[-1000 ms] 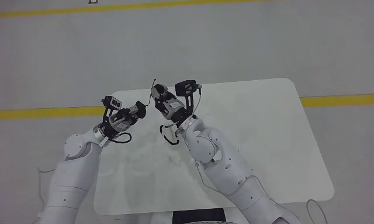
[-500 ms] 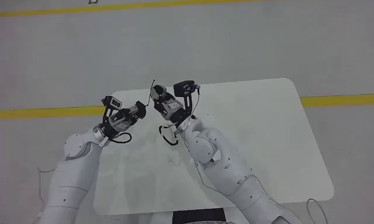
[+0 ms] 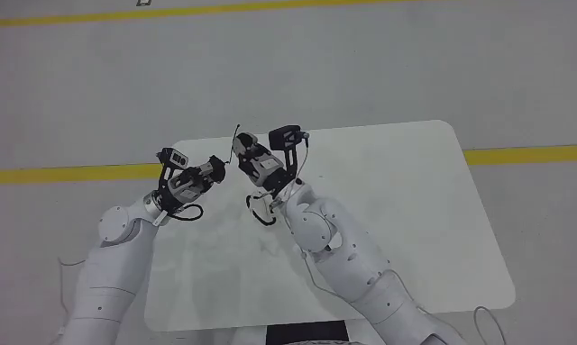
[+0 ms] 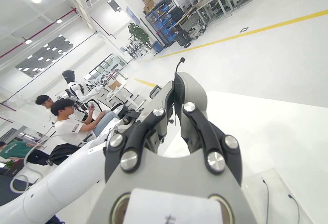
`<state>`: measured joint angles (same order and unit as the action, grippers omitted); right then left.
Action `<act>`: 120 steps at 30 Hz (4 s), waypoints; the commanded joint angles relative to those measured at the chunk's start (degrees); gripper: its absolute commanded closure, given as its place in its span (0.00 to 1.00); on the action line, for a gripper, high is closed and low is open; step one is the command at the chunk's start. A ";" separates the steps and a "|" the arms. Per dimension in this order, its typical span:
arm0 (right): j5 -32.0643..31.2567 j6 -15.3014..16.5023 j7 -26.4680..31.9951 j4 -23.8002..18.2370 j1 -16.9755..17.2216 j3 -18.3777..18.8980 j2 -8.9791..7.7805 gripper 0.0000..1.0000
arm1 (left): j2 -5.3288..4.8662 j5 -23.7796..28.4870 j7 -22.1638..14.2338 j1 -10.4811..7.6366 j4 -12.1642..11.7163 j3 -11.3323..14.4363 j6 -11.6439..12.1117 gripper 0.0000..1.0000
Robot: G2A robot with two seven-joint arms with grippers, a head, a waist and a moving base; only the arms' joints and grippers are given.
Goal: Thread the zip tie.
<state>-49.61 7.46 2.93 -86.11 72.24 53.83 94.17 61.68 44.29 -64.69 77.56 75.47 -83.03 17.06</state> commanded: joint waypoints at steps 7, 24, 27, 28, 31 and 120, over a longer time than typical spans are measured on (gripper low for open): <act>-0.12 0.19 -0.18 -1.11 0.23 -0.07 -0.21 1.00 | 0.00 0.00 0.00 0.00 0.00 0.00 0.00 1.00; 0.56 0.21 -0.67 -0.58 -0.27 -0.72 -0.37 1.00 | 0.00 0.00 0.00 0.00 0.00 0.00 0.00 1.00; 0.51 0.04 -0.77 -0.38 -0.32 -0.85 -0.40 1.00 | 0.00 0.00 0.00 0.00 0.00 0.00 0.00 1.00; 0.48 0.01 -0.80 -0.29 -0.35 -0.88 -0.41 1.00 | 0.00 0.00 0.00 0.00 0.00 0.00 0.00 1.00; 0.41 -0.09 -0.93 -0.01 -0.38 -0.93 -0.44 1.00 | 0.00 0.00 0.00 0.00 0.00 0.00 0.00 1.00; 3.22 -0.90 3.20 0.37 0.36 -1.94 -1.63 1.00 | 0.00 0.00 0.00 0.00 0.00 0.00 0.00 1.00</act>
<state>-46.61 6.41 6.06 -85.70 72.57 51.91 92.56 61.68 44.29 -64.69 77.56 75.47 -83.03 17.06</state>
